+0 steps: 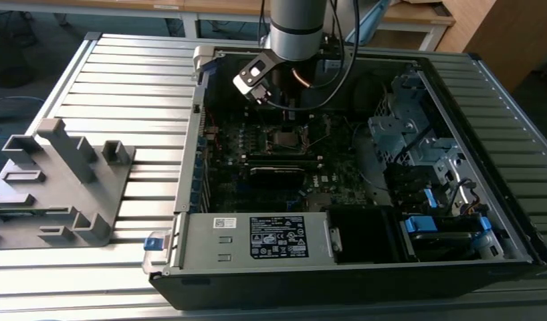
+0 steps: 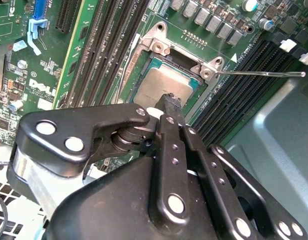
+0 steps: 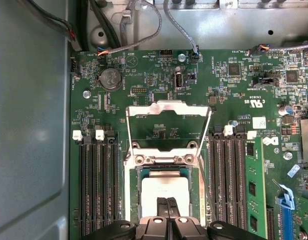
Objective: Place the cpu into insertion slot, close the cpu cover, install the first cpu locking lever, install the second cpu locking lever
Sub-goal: 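Place the cpu into insertion slot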
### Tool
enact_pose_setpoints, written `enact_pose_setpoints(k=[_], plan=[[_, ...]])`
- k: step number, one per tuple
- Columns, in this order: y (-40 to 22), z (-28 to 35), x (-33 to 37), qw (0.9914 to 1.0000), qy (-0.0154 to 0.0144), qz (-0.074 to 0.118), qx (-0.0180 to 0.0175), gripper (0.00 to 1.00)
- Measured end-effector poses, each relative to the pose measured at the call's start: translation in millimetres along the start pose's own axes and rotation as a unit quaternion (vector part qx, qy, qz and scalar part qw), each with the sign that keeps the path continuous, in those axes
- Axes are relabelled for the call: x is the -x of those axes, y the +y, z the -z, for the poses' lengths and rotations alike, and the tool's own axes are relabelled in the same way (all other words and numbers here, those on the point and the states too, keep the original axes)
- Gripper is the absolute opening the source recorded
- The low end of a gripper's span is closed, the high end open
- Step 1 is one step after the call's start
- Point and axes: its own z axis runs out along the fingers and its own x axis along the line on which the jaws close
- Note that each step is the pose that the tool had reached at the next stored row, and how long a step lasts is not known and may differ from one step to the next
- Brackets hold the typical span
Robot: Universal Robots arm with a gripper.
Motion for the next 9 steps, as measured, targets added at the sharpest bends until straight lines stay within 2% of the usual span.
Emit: enact_pose_setpoints(k=[1, 9], plan=[[0.2, 3.8, 0.0, 1.00000, 0.0000, 0.000, 0.0000, 0.11], [0.2, 4.6, 0.0, 1.00000, 0.0000, 0.000, 0.0000, 0.11]])
